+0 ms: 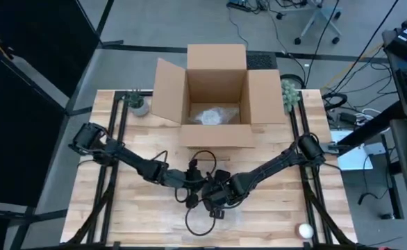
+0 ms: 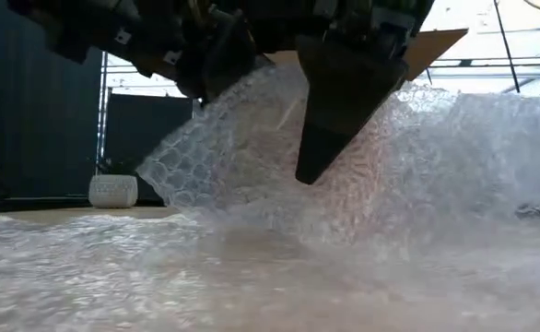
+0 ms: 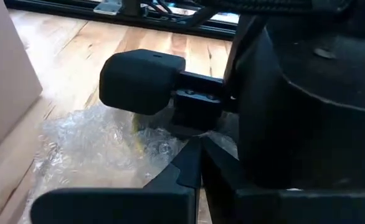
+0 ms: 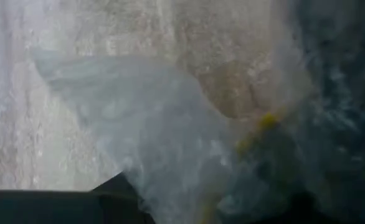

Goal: Wrap mug
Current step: Wrap the orange mug with the bubble wrap

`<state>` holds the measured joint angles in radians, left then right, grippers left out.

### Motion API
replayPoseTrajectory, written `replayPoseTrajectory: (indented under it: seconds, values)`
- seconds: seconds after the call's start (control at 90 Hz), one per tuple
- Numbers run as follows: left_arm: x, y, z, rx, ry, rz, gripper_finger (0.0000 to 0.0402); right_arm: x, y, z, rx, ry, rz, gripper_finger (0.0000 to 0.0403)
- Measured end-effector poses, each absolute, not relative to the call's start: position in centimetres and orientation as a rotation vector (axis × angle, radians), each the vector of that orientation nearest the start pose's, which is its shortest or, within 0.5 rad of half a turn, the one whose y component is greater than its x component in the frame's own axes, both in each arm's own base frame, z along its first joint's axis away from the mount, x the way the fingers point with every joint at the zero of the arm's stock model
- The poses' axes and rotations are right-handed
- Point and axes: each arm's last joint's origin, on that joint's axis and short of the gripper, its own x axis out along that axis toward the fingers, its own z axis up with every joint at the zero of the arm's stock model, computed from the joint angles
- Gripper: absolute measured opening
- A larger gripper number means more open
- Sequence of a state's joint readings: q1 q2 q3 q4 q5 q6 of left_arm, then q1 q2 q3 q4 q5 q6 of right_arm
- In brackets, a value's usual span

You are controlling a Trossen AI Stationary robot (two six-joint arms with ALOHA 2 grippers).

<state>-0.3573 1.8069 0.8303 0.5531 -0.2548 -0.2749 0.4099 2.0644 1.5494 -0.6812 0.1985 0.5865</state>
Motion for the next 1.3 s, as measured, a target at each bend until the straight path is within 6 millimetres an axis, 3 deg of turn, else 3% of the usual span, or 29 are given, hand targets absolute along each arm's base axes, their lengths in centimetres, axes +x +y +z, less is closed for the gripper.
replayPoseTrajectory:
  seconds: [0.4, 1.1, 1.3]
  values:
    - [33.5, -11.7, 15.2, -0.117, 0.422, -0.048, 0.0, 39.3, 16.6, 20.5, 0.149, 1.187, -0.122, 0.016]
    - [33.5, -11.7, 15.1, -0.117, 0.415, -0.048, 0.0, 38.0, 16.6, 28.2, 0.12, 1.327, -0.111, 0.016]
    - [33.5, -11.7, 15.1, -0.117, 0.415, -0.048, 0.0, 37.4, 18.3, 29.1, 0.17, 1.321, -0.041, 0.016]
